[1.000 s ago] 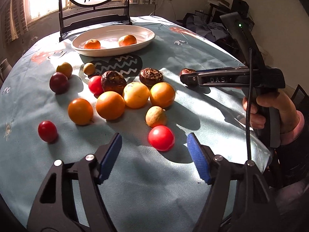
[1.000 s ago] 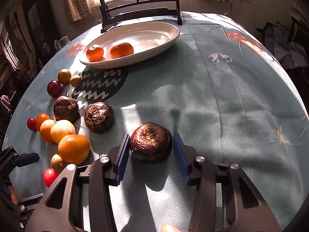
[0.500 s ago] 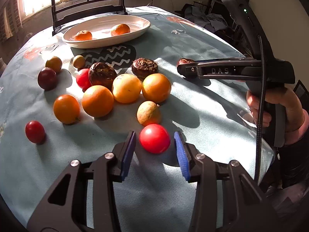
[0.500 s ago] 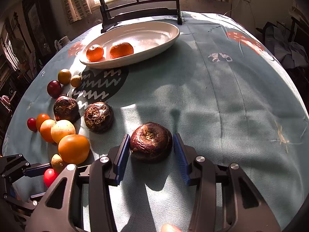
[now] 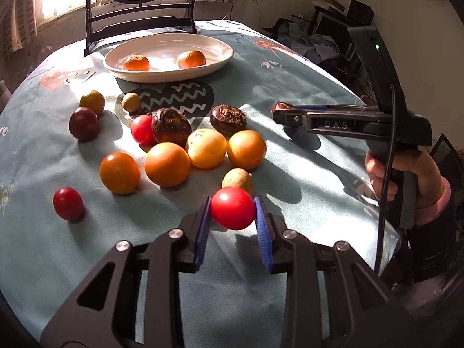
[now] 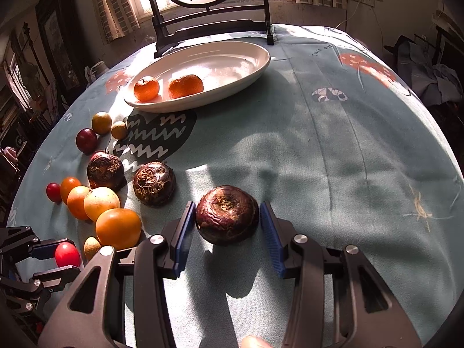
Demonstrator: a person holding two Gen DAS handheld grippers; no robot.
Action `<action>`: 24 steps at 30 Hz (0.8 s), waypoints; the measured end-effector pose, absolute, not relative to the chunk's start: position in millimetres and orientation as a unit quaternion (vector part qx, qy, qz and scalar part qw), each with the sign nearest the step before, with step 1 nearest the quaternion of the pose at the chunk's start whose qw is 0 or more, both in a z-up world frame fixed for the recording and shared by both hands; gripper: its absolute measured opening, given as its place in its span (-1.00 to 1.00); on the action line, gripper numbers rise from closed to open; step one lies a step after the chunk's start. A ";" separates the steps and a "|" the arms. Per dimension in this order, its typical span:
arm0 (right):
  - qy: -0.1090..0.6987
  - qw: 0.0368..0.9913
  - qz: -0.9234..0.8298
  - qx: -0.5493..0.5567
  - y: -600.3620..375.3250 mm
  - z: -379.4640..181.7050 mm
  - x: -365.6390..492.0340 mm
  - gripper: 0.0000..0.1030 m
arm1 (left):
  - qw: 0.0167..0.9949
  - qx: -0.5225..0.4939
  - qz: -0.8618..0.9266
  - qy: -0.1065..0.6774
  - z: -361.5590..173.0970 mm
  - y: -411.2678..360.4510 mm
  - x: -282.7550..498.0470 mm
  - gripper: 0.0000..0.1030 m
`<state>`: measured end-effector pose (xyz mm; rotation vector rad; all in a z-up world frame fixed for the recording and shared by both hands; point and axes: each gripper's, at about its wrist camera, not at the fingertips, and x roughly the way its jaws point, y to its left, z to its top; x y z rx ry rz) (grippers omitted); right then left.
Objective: Organize fruits
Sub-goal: 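Grasp the red fruit with the left tool while the right tool lifts the brown fruit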
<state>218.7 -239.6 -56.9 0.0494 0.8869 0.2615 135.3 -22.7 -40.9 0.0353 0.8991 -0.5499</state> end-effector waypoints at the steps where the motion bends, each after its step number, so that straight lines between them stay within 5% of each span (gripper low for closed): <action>1: 0.418 0.898 0.135 0.032 -239.7 -51.8 219.4 -0.14 | 0.867 0.008 -0.263 0.424 -35.8 -18.1 138.9 -0.42; 9: 0.376 0.911 0.169 0.021 -225.8 -10.2 242.8 -0.17 | 0.891 -0.031 -0.226 0.393 -6.2 10.8 179.0 -0.42; 12: 0.387 0.904 0.179 -0.024 -226.4 -15.3 225.5 0.22 | 0.892 -0.037 -0.227 0.388 -5.6 19.6 175.8 -0.42; 14: 0.409 0.894 0.175 -0.061 -222.6 -30.3 218.2 0.28 | 0.891 -0.037 -0.226 0.392 -8.1 21.6 176.4 -0.42; 19: 0.445 0.877 0.157 -0.087 -219.5 -62.0 223.8 0.26 | 0.890 -0.044 -0.229 0.392 -9.1 21.6 177.5 -0.42; 24: 0.451 0.873 0.153 -0.102 -215.9 -66.0 227.1 -0.14 | 0.892 -0.034 -0.226 0.390 -7.7 22.1 178.2 -0.42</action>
